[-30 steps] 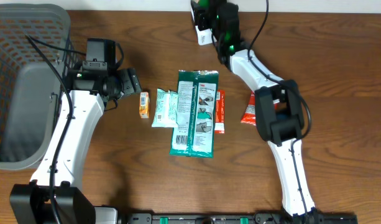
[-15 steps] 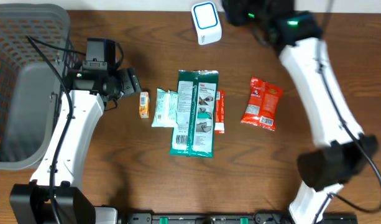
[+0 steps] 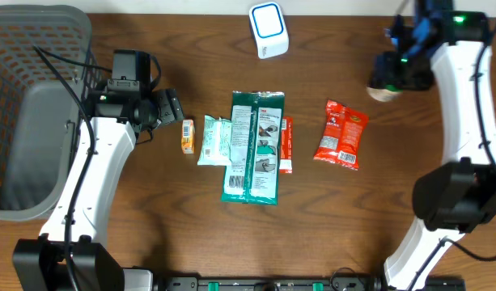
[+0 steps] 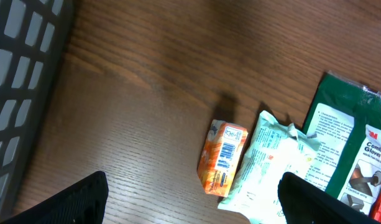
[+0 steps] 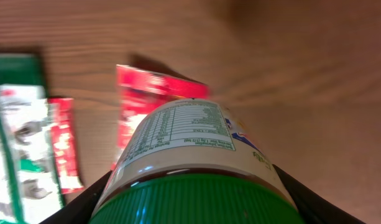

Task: Scan the item barcode
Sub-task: 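Carry the jar with the right gripper to the table's right side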

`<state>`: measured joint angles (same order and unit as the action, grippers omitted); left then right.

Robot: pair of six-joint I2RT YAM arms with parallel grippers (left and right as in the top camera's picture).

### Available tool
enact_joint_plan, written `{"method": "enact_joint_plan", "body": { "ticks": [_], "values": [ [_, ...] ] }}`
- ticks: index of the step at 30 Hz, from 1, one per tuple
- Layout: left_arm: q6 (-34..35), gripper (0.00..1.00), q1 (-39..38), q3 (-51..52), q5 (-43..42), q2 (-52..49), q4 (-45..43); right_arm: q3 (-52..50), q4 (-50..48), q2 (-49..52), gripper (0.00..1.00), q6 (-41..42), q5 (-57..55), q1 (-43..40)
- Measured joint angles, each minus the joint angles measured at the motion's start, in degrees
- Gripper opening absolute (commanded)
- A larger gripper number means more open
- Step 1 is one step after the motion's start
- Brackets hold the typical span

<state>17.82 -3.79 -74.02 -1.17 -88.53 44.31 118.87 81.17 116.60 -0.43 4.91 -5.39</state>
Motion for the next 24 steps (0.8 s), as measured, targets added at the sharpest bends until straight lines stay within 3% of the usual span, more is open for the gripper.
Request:
{"method": "enact_joint_plan", "body": {
  "ticks": [8, 18, 24],
  "values": [
    [0.0, 0.88, 0.0, 0.0, 0.0, 0.0, 0.0, 0.0, 0.3, 7.6, 0.15, 0.4, -0.6, -10.2],
    [0.0, 0.88, 0.0, 0.0, 0.0, 0.0, 0.0, -0.2, 1.5, 15.0, 0.18, 0.4, -0.7, -14.8],
    [0.0, 0.88, 0.0, 0.0, 0.0, 0.0, 0.0, -0.4, -0.7, 16.1, 0.31, 0.4, -1.3, -15.1]
  ]
}}
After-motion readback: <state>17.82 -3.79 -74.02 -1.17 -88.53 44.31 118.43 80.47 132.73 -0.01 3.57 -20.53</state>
